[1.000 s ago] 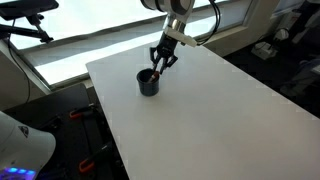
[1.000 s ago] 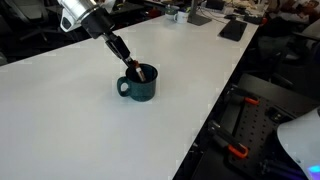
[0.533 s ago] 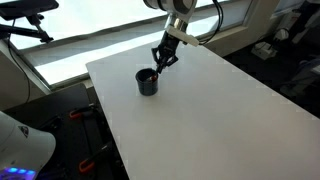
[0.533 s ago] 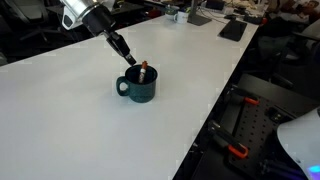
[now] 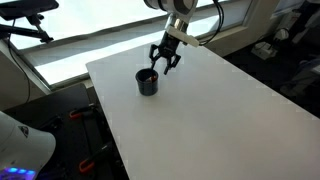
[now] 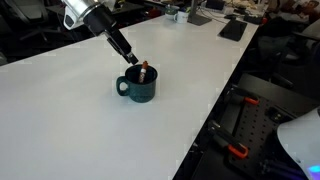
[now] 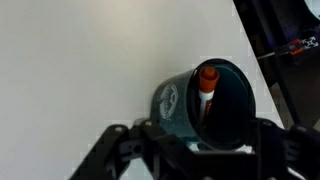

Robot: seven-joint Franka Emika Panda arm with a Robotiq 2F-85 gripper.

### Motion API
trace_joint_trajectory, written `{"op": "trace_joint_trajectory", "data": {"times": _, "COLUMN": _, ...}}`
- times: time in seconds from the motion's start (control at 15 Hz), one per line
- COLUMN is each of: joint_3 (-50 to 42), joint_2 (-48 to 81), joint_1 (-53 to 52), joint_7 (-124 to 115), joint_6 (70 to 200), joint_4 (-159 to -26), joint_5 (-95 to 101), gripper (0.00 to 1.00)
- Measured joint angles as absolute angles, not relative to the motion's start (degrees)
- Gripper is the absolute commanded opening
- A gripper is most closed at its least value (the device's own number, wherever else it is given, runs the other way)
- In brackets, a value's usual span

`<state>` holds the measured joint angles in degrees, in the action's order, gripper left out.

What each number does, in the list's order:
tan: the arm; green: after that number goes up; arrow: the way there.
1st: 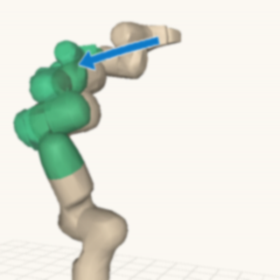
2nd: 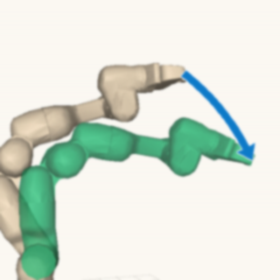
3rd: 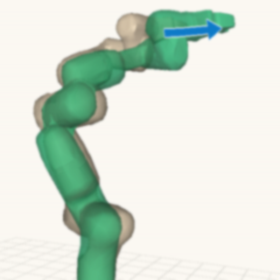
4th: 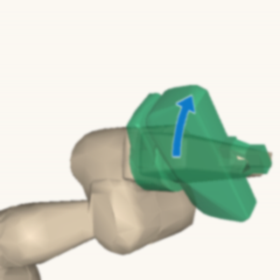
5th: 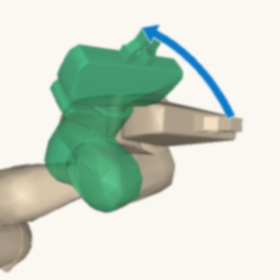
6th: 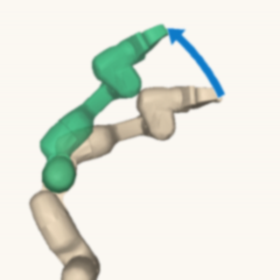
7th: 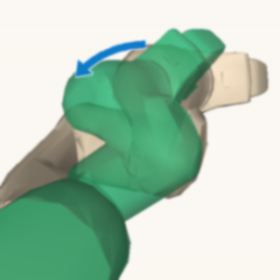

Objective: Put the marker on the table

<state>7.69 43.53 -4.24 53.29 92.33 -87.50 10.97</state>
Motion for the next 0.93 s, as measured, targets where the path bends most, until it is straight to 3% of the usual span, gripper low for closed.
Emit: {"op": "trace_joint_trajectory", "data": {"times": 0.93, "joint_3": 8.0, "joint_2": 43.4, "joint_1": -4.0, "joint_7": 46.9, "joint_6": 88.4, "joint_4": -87.9, "joint_5": 6.5, "gripper": 1.0}}
